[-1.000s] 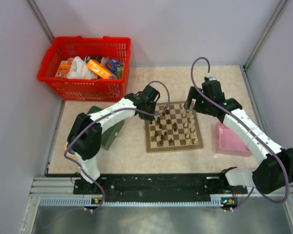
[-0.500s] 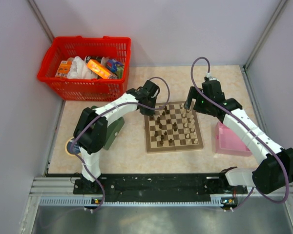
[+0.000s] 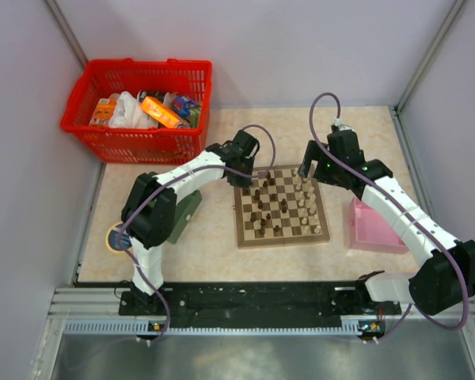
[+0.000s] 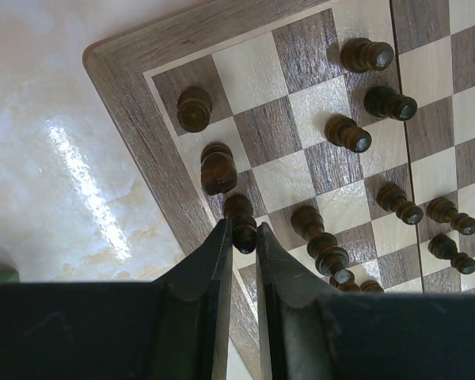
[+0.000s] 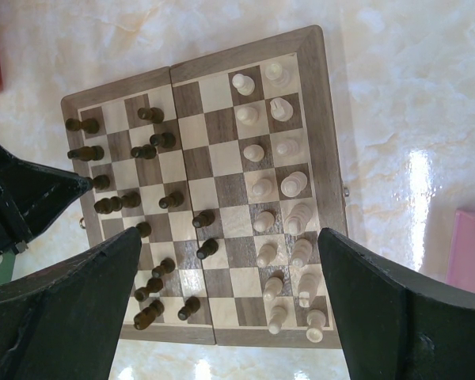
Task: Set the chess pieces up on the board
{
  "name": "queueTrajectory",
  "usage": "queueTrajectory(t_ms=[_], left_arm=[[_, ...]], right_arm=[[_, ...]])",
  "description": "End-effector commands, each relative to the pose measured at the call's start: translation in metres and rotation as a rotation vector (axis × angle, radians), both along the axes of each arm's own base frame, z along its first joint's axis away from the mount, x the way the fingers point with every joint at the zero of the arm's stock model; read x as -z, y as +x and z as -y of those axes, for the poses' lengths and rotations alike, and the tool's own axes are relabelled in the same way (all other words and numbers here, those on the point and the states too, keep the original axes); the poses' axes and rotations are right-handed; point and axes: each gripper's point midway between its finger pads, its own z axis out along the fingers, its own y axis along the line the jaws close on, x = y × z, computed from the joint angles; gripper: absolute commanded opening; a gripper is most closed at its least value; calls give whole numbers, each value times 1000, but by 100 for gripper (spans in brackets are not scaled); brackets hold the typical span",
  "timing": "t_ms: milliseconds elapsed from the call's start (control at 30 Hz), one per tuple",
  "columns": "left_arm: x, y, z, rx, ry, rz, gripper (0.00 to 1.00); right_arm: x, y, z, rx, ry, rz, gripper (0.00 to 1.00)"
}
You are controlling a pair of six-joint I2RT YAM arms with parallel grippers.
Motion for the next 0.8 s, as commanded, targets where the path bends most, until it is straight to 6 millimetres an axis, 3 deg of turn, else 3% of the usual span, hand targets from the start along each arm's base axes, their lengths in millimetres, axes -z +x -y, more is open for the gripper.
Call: queueTrajectory(t_ms=[0, 167, 300, 433, 767], left_arm=[[-8, 14, 6, -15, -23, 42, 14], [-7, 13, 5, -17, -20, 39, 17], [-6, 14, 5, -21, -20, 37, 30], [-8, 14, 4, -23, -20, 41, 36], [-37, 14, -5, -33, -19, 102, 44]], right_arm=[[-12, 9, 0, 12, 13, 45, 93], [-11, 8, 0, 10, 16, 41, 93], [-10, 8, -1, 7, 15, 38, 93], [-10, 7, 0, 8, 13, 40, 93], [-14, 8, -1, 4, 15, 50, 93]])
